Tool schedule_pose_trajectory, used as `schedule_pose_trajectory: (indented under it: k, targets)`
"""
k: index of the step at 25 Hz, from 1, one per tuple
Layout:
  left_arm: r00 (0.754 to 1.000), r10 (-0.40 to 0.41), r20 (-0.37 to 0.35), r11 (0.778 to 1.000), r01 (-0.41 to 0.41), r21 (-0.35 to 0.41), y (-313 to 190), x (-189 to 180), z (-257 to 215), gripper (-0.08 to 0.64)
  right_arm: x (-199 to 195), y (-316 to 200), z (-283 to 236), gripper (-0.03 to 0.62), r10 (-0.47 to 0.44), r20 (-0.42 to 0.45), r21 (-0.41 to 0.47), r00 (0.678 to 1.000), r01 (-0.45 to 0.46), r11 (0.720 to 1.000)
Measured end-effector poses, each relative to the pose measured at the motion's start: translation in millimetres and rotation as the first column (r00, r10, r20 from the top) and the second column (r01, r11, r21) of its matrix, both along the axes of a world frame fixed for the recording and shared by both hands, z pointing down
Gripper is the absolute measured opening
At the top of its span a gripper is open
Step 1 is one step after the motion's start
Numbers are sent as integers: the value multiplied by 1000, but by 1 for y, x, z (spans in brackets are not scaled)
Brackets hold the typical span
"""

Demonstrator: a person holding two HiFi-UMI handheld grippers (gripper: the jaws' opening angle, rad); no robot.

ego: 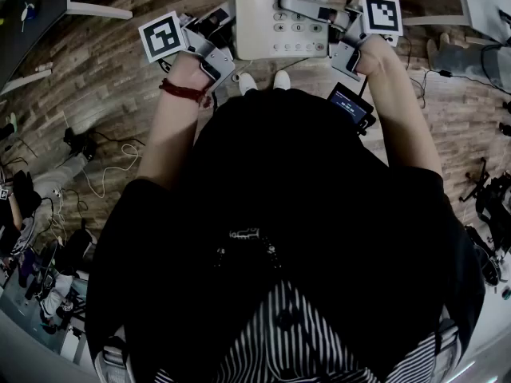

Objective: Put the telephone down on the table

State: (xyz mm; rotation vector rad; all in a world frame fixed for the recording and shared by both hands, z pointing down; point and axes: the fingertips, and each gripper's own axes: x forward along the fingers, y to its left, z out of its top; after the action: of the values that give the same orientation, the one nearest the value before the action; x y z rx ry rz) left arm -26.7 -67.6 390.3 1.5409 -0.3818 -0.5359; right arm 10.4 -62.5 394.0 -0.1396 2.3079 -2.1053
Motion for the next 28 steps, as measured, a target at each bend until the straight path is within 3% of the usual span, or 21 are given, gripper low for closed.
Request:
schedule_pose_trajectory:
  k: [17,28]
  targets:
    - [999,-32,6,999,32,-2,3,-1,-5,206,-1,4,-7,210,-39,15,5,999,39,999]
    - [995,-77,65,997,78,-13,8,-5,-1,207,-3,5,1,207,-69,87,-23,994,71,997]
